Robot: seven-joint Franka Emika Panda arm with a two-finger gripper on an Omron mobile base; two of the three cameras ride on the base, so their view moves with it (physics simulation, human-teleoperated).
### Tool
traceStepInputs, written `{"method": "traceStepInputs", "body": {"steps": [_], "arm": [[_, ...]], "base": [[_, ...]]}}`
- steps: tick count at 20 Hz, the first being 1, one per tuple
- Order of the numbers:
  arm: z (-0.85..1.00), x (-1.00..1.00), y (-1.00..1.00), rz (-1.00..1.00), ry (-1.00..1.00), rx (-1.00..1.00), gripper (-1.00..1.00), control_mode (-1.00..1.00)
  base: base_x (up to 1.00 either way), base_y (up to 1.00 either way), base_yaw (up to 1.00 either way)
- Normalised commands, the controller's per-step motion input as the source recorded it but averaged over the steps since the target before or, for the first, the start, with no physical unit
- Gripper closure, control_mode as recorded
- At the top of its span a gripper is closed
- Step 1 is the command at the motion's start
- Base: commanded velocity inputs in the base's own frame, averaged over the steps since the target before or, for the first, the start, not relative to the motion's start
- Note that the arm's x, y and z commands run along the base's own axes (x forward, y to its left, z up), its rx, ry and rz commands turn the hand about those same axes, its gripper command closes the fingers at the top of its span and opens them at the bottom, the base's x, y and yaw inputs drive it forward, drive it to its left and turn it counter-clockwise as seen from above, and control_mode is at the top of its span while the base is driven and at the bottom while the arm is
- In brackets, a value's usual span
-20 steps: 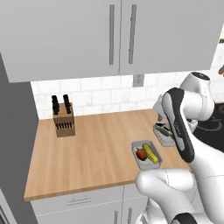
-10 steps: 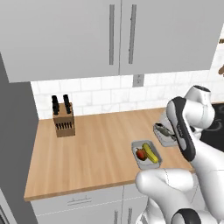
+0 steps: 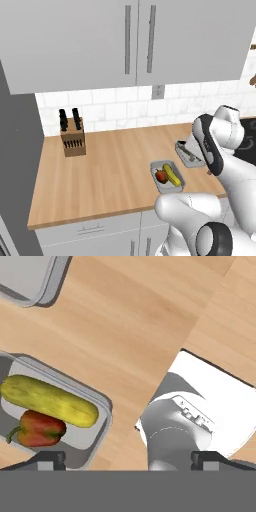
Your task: Take the meat container that has the fish and place it on the second highest rack of the freezer. Then take the vegetable container that has the bell pepper and cucumber and place it on the highest rack of the freezer.
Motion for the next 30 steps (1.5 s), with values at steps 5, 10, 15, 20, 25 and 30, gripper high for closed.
{"method": "traceStepInputs", "body": {"steps": [5, 10, 15, 20, 25, 30], "arm": [[-0.44, -0.05, 0.03, 0.0, 0.0, 0.0, -1.0, -1.0], [-0.48, 0.0, 0.21, 0.01, 0.01, 0.0, -1.0, -1.0], [-0.27, 0.02, 0.12, 0.05, 0.09, -0.01, -1.0, -1.0], [-0.04, 0.1, 0.19, 0.08, 0.1, -0.08, -1.0, -1.0], [-0.05, 0.35, 0.08, 0.05, 0.1, -0.03, -1.0, -1.0], [-0.3, 0.28, 0.0, 0.03, 0.01, 0.02, -1.0, -1.0]], "base": [[0.0, 0.0, 0.0], [0.0, 0.0, 0.0], [0.0, 0.0, 0.0], [0.0, 0.0, 0.0], [0.0, 0.0, 0.0], [0.0, 0.0, 0.0]]}}
